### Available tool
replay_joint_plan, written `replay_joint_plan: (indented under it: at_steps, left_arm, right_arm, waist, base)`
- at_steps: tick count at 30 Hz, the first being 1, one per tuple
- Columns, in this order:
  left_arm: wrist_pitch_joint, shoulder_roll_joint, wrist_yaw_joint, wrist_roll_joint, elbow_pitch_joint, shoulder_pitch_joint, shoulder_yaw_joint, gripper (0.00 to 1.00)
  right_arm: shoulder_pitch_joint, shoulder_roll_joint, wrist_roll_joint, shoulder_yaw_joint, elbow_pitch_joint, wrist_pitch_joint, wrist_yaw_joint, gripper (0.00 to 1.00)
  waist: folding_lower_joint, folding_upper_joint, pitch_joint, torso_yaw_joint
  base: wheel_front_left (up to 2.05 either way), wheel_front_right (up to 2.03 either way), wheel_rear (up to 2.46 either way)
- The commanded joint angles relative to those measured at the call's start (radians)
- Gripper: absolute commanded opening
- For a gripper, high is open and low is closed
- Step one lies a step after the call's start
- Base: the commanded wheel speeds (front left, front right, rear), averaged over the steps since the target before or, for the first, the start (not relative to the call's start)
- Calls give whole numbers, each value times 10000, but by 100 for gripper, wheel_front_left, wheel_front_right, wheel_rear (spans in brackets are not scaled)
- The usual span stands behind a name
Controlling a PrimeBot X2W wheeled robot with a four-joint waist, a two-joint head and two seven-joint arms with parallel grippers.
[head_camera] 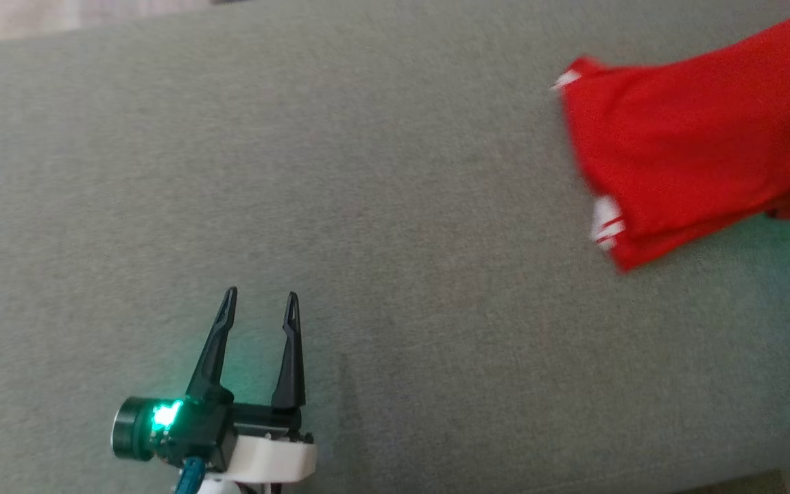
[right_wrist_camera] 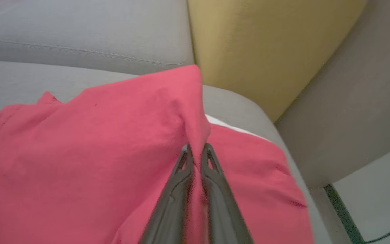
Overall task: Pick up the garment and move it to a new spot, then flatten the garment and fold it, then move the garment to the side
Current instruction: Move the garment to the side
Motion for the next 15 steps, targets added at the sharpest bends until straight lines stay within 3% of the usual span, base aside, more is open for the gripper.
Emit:
replay_joint_plan:
  at_steps: [1,4,5,6,10,13,15]
  left_arm:
    - [-63,-66,-31,-8,-232,-266,241,100]
    - [-63,-66,-54,47,-157,-529,241,100]
    - [-63,-66,-58,41,-143,-596,235,100]
    - [-63,-66,-63,25,-128,-660,223,100]
    - [-63,-66,-17,-85,-76,-799,162,100]
    - [-63,-66,2,-142,-29,-759,142,100]
    - [-63,-66,18,-186,3,-666,142,100]
  right_arm:
    - [-225,-577,-150,-328,-313,-55,-7,0]
    - [-294,-1219,-565,-1465,-373,-46,-7,4]
    - [-284,-1332,-714,-1769,-369,-46,-7,72]
    - [-262,-1444,-931,-2071,-387,-103,-7,100]
    - [19,-1359,-1636,-3189,-426,-204,-7,100]
    - [278,-1018,-2036,-3511,-585,-251,-7,100]
    - [625,-452,-2266,-3622,-861,-239,-7,100]
  waist:
    - [-2,0,400,-370]
    - [-2,0,673,-452]
    - [-2,0,724,-443]
    - [-2,0,765,-423]
    - [-2,0,739,-286]
    - [-2,0,583,-213]
    - [-2,0,348,-137]
  base:
    - [0,0,0]
    - [0,0,0]
    - [0,0,0]
    - [0,0,0]
    - [0,0,0]
    - [0,0,0]
    - [0,0,0]
